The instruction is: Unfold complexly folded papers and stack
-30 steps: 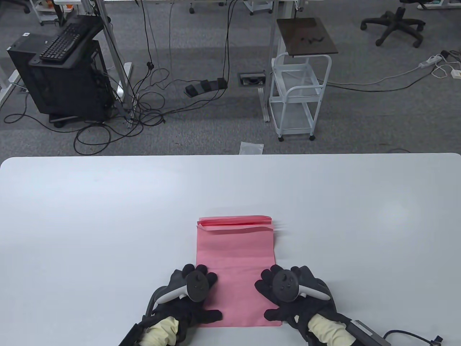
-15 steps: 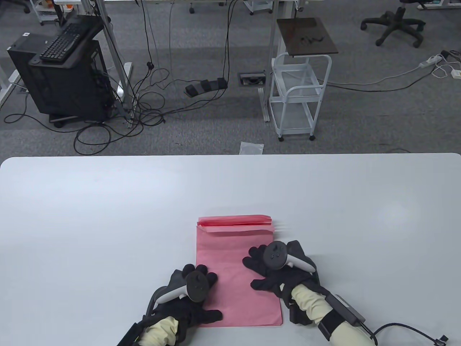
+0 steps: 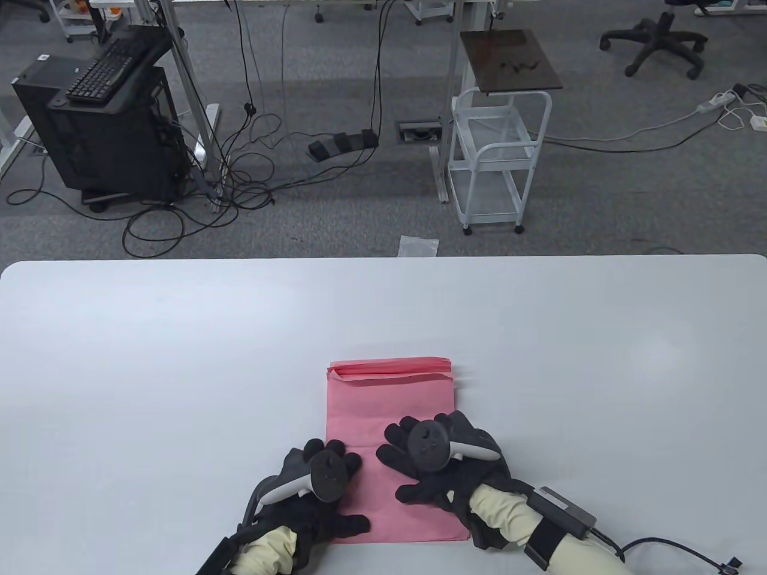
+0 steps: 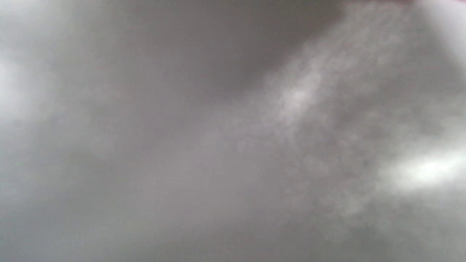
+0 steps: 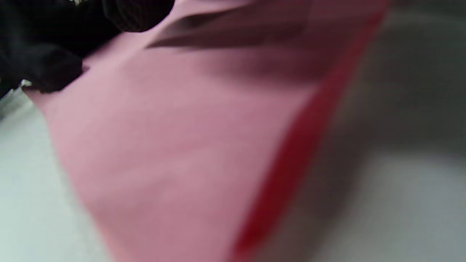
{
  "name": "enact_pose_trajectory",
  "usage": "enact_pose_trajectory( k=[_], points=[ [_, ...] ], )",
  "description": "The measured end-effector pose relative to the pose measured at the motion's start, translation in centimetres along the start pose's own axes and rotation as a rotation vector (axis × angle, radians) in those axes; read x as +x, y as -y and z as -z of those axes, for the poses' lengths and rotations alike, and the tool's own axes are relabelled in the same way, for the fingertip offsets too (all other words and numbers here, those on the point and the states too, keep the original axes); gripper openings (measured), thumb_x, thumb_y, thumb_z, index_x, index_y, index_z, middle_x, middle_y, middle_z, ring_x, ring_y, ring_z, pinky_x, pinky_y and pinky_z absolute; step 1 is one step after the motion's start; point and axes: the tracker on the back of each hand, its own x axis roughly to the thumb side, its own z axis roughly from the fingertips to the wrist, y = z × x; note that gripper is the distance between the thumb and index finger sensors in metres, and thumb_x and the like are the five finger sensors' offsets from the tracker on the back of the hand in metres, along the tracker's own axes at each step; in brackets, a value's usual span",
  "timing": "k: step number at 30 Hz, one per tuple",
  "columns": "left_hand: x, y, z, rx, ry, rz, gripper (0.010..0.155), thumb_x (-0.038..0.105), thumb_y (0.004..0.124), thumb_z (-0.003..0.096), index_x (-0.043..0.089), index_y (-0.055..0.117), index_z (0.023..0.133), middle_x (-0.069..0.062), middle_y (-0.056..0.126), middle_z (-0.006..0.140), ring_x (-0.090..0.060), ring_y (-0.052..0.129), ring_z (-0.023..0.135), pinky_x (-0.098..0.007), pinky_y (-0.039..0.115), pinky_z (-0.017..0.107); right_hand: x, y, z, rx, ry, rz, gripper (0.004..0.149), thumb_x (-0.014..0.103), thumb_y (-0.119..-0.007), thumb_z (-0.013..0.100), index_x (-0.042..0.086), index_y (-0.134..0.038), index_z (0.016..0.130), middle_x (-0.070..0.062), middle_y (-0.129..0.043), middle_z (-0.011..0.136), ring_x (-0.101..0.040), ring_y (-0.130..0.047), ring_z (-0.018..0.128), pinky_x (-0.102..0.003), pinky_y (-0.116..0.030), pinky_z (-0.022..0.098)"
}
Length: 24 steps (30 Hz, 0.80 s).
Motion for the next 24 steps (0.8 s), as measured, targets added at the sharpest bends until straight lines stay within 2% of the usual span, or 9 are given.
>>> enact_pose_trajectory(
  k=[2, 4, 5, 9, 12, 15, 21, 23, 24],
  points=[
    [0.0, 0.0, 0.0, 0.0, 0.0, 0.0, 0.099, 0.076, 0.054, 0.0432, 0.038, -0.022, 0.096, 0.009, -0.039, 0.096, -0.028, -0.038, 0.088, -0.056, -0.022, 0.056, -0.9, 0.7, 1.4, 0.01, -0.042, 0.035, 0.065, 0.053, -0.065, 0.05, 0.05, -0.029, 0.103, 0.023, -0.008, 0.115, -0.007, 0.004, 0.105, -0.047, 0.013, 0.067],
    [0.0, 0.0, 0.0, 0.001, 0.001, 0.0, 0.099, 0.075, 0.054, 0.043, 0.038, -0.021, 0.096, 0.009, -0.039, 0.096, -0.029, -0.038, 0.088, -0.056, -0.021, 0.056, -2.6, 1.7, 2.8, 0.032, -0.1, 0.159, 0.059, 0.053, -0.065, 0.05, 0.058, -0.03, 0.099, 0.034, -0.007, 0.11, 0.003, 0.007, 0.102, -0.045, 0.016, 0.067],
    [0.0, 0.0, 0.0, 0.001, 0.001, 0.0, 0.099, 0.075, 0.054, 0.0432, 0.038, -0.022, 0.096, 0.009, -0.039, 0.096, -0.029, -0.038, 0.088, -0.056, -0.021, 0.056, -3.5, 2.4, 3.5, 0.008, -0.135, 0.219, 0.059, 0.053, -0.065, 0.05, 0.059, -0.032, 0.097, 0.036, -0.007, 0.109, 0.005, 0.007, 0.101, -0.043, 0.016, 0.067],
    [0.0, 0.0, 0.0, 0.001, 0.002, 0.0, 0.099, 0.075, 0.054, 0.0434, 0.038, -0.022, 0.096, 0.009, -0.039, 0.096, -0.029, -0.038, 0.088, -0.056, -0.021, 0.056, -6.8, 4.6, 5.1, -0.066, -0.259, 0.324, 0.06, 0.054, -0.067, 0.047, 0.059, -0.034, 0.097, 0.036, -0.012, 0.108, 0.009, 0.004, 0.1, -0.042, 0.015, 0.068],
    [0.0, 0.0, 0.0, 0.002, 0.003, -0.001, 0.099, 0.075, 0.054, 0.0435, 0.038, -0.021, 0.096, 0.009, -0.039, 0.096, -0.029, -0.038, 0.088, -0.056, -0.021, 0.057, -9.1, 5.8, 5.4, -0.146, -0.377, 0.391, 0.058, 0.055, -0.067, 0.047, 0.057, -0.038, 0.097, 0.038, -0.01, 0.109, 0.008, 0.003, 0.101, -0.042, 0.015, 0.068],
    [0.0, 0.0, 0.0, 0.002, 0.004, -0.001, 0.099, 0.075, 0.054, 0.0436, 0.038, -0.022, 0.096, 0.009, -0.039, 0.096, -0.029, -0.038, 0.088, -0.056, -0.021, 0.057, -10.3, 6.1, 5.4, -0.161, -0.409, 0.486, 0.058, 0.053, -0.067, 0.048, 0.058, -0.037, 0.098, 0.038, -0.011, 0.109, 0.01, 0.005, 0.101, -0.042, 0.015, 0.069],
    [0.0, 0.0, 0.0, 0.001, 0.003, -0.001, 0.099, 0.075, 0.054, 0.0436, 0.038, -0.022, 0.096, 0.009, -0.039, 0.096, -0.029, -0.038, 0.088, -0.056, -0.021, 0.056, -9.9, 6.7, 5.2, -0.183, -0.421, 0.47, 0.059, 0.048, -0.068, 0.049, 0.051, -0.039, 0.101, 0.033, -0.013, 0.112, 0.003, -0.001, 0.104, -0.044, 0.012, 0.07],
    [0.0, 0.0, 0.0, 0.0, 0.002, -0.001, 0.099, 0.076, 0.054, 0.0435, 0.038, -0.022, 0.096, 0.01, -0.039, 0.096, -0.028, -0.039, 0.088, -0.056, -0.022, 0.056, -9.4, 6.5, 4.6, -0.224, -0.372, 0.491, 0.064, 0.05, -0.065, 0.05, 0.049, -0.03, 0.103, 0.024, -0.009, 0.113, -0.001, 0.004, 0.103, -0.046, 0.013, 0.069],
    [0.0, 0.0, 0.0, 0.0, 0.003, -0.001, 0.099, 0.076, 0.054, 0.0435, 0.038, -0.022, 0.096, 0.01, -0.039, 0.096, -0.028, -0.039, 0.088, -0.056, -0.022, 0.056, -9.0, 6.4, 4.1, -0.262, -0.317, 0.498, 0.065, 0.05, -0.065, 0.05, 0.049, -0.027, 0.103, 0.028, -0.002, 0.111, 0.003, 0.013, 0.099, -0.044, 0.016, 0.067]
  ],
)
